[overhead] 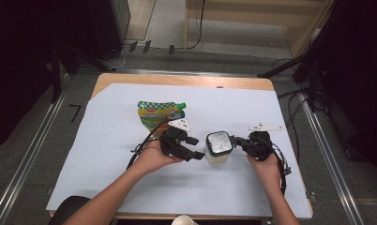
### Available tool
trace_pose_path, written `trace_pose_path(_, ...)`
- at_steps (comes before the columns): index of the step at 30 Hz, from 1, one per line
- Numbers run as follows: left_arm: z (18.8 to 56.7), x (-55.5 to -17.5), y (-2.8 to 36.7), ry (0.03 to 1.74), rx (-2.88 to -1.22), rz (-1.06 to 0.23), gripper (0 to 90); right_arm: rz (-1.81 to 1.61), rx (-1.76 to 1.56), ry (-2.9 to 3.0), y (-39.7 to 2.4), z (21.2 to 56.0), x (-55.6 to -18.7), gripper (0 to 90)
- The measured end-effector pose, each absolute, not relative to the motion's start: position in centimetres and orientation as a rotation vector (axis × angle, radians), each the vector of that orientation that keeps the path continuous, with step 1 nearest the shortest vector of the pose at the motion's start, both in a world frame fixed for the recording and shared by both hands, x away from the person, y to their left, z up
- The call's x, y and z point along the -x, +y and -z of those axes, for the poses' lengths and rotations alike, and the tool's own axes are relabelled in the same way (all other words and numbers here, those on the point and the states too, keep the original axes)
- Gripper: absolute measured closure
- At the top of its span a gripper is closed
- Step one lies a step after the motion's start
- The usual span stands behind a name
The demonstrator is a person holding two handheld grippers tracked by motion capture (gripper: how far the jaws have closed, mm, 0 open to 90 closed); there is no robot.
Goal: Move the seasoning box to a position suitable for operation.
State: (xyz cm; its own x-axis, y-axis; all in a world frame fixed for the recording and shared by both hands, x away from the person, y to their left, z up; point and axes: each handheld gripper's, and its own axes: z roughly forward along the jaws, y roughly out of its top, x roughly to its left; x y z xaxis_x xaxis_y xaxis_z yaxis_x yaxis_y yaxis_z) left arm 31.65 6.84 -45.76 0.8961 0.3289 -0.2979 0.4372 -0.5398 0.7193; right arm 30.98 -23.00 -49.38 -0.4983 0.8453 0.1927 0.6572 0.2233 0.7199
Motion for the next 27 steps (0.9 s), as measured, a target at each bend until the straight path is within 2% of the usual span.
trace_pose_path(4, 45.5, -31.8, 5.7, 0.527, -2.231, 0.143, 29.5, -1.121, -1.411, 2.249, -22.8, 49.5, -31.0, 90.0)
trace_pose_path(10, 45.8, -32.2, 5.1, 0.526, -2.214, 0.16, 27.9, -1.079, -1.401, 2.234, -22.2, 49.6, -31.1, 90.0)
trace_pose_path(18, 46.3, -32.2, 5.0, 0.514, -2.22, 0.111, 21.0, -1.066, -1.38, 2.252, -21.4, 49.8, -31.3, 90.0)
trace_pose_path(27, 47.5, -31.8, 4.7, 0.488, -2.24, 0.076, 17.8, -1.072, -1.38, 2.26, -20.8, 49.8, -31.1, 90.0)
